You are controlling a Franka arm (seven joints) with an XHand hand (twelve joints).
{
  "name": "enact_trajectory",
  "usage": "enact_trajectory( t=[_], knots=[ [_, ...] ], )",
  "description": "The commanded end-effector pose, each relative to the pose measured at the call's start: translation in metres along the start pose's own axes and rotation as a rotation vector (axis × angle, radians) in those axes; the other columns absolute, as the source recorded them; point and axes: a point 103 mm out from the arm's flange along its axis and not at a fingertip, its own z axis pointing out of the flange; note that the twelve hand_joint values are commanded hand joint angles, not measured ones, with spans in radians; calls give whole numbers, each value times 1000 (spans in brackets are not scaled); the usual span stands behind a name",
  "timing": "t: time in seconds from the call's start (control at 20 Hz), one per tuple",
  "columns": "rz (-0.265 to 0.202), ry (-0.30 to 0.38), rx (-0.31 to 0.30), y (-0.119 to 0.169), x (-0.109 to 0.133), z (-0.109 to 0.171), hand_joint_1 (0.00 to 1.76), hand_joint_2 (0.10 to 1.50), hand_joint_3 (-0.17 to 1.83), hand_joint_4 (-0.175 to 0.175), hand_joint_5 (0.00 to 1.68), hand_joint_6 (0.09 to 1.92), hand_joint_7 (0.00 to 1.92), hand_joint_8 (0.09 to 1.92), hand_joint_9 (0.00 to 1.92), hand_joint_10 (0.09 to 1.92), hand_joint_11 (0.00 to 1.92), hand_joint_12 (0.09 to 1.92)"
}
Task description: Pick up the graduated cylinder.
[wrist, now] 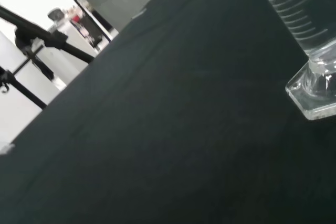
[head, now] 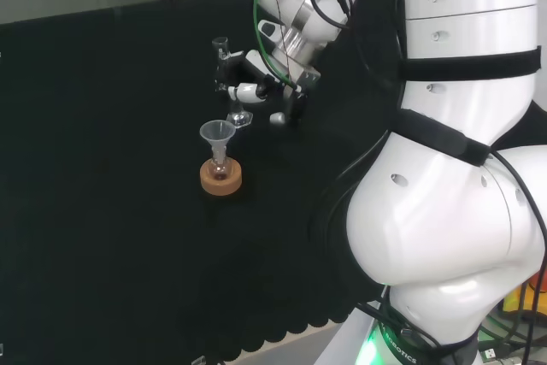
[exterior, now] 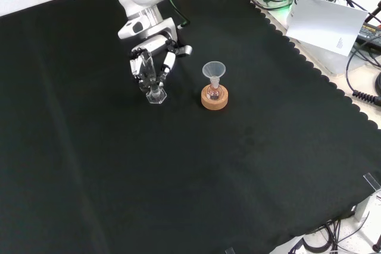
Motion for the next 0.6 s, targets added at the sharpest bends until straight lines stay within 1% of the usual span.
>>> enact_trajectory(
  t=[0.05,0.3,0.5,0.6],
  knots=[
    [-3,-99,50,-8,6,-42,1110,1159,-6,-104,914,1115,1214,374,1402,93,1218,808],
    [-6,-146,66,-25,20,-71,1114,1157,-6,-110,919,1107,1220,366,1407,87,1224,803],
    [-23,-188,116,-47,36,-88,1114,1156,-6,-110,918,1107,1221,364,1408,87,1225,802],
    [-15,-206,130,-64,42,-95,1114,1156,-6,-109,918,1107,1221,363,1408,87,1226,801]
  ],
)
